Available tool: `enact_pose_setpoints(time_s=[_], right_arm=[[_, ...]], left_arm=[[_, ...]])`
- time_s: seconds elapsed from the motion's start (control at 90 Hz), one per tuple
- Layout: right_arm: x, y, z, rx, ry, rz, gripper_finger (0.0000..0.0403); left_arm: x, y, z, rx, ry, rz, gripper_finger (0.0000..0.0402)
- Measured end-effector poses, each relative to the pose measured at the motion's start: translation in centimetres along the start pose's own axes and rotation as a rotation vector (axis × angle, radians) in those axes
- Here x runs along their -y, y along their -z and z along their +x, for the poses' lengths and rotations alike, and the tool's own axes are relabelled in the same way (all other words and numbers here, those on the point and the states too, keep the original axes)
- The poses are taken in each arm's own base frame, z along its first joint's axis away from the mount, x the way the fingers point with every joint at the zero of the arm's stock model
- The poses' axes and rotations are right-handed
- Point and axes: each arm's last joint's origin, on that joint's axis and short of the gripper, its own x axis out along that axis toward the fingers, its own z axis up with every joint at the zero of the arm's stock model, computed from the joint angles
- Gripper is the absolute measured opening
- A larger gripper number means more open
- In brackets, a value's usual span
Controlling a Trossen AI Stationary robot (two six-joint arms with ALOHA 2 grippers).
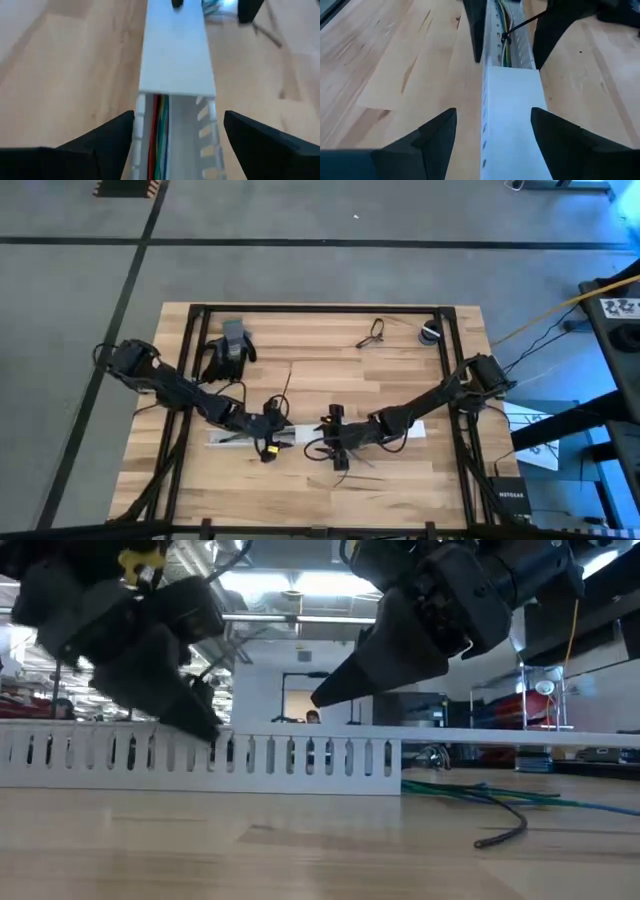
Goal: Ziptie cables
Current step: Close the cable duct
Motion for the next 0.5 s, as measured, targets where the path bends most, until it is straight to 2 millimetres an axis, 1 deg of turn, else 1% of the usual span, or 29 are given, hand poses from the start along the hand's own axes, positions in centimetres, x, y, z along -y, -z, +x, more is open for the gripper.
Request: enact_pose_setpoints(time_s=[0.1,0.189,0.378,0.5], right_arm=[[0.0,0.0,0.0,0.002,0.01,0.0,0.0241],[0.0,0.0,0.0,0.004,0.011,0.0,0.0241],[0.0,-0.1,0.0,0.008,0.011,0.001,0.0241],[0.3,-0.1,0.1,0.01,0.042,0.033,0.0241]], left_arm=[[0.2,0.1,0.6,0.03,0.013,0.005,0.0289],[0.2,0.5,1.0,0.017,0.009,0.016,0.0278],[0.4,0.7,1.1,0.013,0.013,0.025,0.0242],[0.4,0.7,1.1,0.013,0.014,0.025,0.0237]])
